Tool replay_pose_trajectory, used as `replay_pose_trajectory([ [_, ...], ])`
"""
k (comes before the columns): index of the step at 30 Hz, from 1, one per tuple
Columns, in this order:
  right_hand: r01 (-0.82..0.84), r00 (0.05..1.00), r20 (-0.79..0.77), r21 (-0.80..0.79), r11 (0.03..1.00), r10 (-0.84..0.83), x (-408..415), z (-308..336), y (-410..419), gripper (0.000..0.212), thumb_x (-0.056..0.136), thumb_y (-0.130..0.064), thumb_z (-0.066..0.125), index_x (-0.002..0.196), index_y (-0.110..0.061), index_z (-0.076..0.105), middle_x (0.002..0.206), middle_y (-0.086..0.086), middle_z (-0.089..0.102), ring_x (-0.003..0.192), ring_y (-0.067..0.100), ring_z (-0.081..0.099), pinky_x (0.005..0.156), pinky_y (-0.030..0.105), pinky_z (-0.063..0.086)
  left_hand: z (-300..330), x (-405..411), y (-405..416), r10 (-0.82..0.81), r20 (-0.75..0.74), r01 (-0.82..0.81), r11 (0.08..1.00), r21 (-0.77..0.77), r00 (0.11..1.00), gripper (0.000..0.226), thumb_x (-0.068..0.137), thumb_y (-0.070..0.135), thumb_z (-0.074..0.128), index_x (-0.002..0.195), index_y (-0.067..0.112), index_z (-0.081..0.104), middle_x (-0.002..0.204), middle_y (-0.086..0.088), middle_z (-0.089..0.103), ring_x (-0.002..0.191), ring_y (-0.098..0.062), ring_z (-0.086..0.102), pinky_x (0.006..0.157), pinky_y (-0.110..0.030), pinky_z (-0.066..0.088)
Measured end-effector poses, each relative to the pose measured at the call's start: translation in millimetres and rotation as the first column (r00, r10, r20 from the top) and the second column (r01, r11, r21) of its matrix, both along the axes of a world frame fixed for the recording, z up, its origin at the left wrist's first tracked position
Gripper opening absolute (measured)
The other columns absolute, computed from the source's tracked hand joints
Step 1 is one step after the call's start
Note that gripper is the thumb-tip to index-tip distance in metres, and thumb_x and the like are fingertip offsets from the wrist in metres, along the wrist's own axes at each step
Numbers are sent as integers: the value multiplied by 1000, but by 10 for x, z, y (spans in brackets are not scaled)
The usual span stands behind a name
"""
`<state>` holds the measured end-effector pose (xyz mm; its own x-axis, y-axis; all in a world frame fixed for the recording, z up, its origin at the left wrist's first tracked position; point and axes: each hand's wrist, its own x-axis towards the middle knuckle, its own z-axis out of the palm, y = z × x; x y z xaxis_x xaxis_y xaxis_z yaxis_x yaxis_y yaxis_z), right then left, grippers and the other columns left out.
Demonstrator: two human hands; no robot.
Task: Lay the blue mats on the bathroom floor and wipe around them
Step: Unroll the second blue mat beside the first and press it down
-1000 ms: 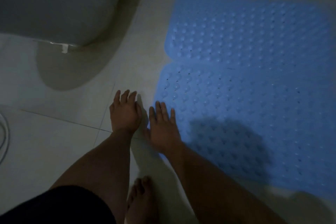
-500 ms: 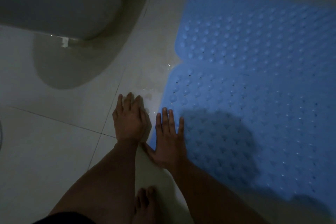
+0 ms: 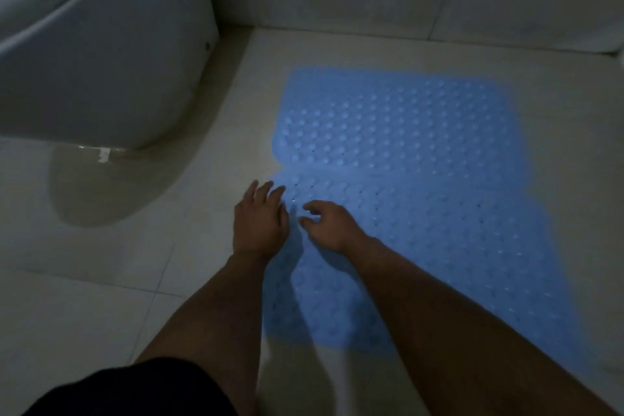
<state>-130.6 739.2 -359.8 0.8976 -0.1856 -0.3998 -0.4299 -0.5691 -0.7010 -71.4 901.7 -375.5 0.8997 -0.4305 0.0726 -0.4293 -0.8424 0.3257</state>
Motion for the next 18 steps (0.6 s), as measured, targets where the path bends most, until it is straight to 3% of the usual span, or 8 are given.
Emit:
replay_pose_trajectory([
  [3, 19, 998, -58, -129, 991, -27, -193, 106, -551, 45, 93, -39, 66, 132, -17, 65, 135, 7, 65, 125, 24, 60, 108, 34, 45, 43, -188, -432, -92, -47, 94, 995, 37, 995, 54, 93, 38, 34, 135, 19, 63, 144, -10, 59, 142, -37, 45, 100, -55, 50],
  [6, 23, 991, -122, -244, 970, -55, -482, 150, -973, 44, 95, -41, 62, 134, -20, 62, 137, 7, 62, 126, 26, 58, 105, 33, 44, 3, -416, -793, -126, -127, 141, 983, 119, 984, 48, 99, 36, 41, 143, 22, 55, 154, -8, 48, 151, -33, 31, 110, -53, 39],
  [10, 36, 979, -171, -387, 921, -110, -837, 90, -1266, 44, 96, -46, 56, 134, -25, 59, 139, 6, 56, 130, 29, 52, 108, 42, 44, -103, -682, -1068, -177, -176, 208, 963, 172, 968, 52, 99, 40, 38, 145, 23, 52, 157, -7, 45, 153, -32, 27, 112, -50, 35],
  [18, 42, 984, -131, -474, 880, -118, -1052, -91, -1436, 42, 95, -48, 52, 130, -26, 61, 135, 5, 58, 128, 28, 51, 105, 45, 45, -161, -801, -1306, -207, -236, 257, 943, 209, 950, 49, 105, 38, 40, 152, 22, 44, 163, -7, 35, 156, -32, 18, 118, -49, 28],
])
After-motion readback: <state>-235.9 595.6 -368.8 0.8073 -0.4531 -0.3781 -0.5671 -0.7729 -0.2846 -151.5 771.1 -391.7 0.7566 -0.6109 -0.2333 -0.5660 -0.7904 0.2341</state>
